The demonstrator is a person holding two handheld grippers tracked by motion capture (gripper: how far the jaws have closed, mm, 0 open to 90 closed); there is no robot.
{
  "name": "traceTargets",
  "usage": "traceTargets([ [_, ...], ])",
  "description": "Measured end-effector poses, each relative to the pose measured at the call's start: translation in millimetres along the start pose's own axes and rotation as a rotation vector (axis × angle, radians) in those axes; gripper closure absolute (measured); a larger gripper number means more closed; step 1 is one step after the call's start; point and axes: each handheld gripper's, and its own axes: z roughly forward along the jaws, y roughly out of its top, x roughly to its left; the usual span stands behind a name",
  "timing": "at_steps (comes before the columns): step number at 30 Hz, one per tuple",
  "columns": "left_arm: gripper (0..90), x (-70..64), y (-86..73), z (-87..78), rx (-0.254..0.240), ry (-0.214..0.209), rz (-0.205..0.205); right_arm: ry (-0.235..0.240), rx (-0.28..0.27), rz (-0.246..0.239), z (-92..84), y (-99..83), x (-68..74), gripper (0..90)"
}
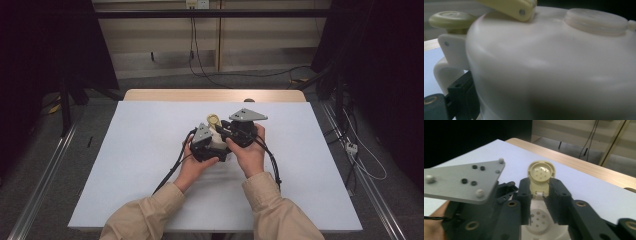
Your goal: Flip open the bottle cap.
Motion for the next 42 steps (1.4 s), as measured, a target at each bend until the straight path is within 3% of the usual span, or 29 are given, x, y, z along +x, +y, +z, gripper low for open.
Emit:
traceTargets([
  [6, 4.4, -0.6, 0.0, -0.2, 0.013, 0.007, -0.029, 0.015, -0.023, 0.008, -11.5, -2.0, -1.6, 53.8],
  [14, 4.1, -0.6, 3.1, -6.4, 0.056, 0.002, 0.002, 0.044, -0.028, 0.022, -21.8, -12.4, -9.7, 36.8],
  [16, 3.6, 0.0, 3.1, -8.2, 0.084, 0.009, 0.029, 0.05, -0.037, 0.024, -23.6, -15.4, -11.6, 33.7],
  [19, 3.2, 0.7, 0.3, -8.3, 0.106, 0.006, 0.01, 0.062, -0.028, 0.035, -25.4, -19.9, -13.9, 27.2],
  [24, 3.6, -1.9, 0.0, -12.4, 0.114, 0.023, 0.019, 0.077, -0.032, 0.027, -31.5, -27.0, -15.6, 23.2],
  [30, 3.8, 2.4, -4.9, -22.2, 0.182, -0.002, -0.003, 0.09, -0.029, 0.04, -39.8, -39.7, -22.3, 19.4],
  [33, 4.9, 2.4, -5.0, -31.2, 0.177, 0.004, 0.027, 0.099, -0.035, 0.048, -44.4, -46.7, -25.2, 18.8],
  [42, 4.8, 2.0, -4.7, -60.8, 0.166, 0.005, 0.019, 0.106, -0.045, 0.059, -62.9, -68.8, -33.7, 18.0],
])
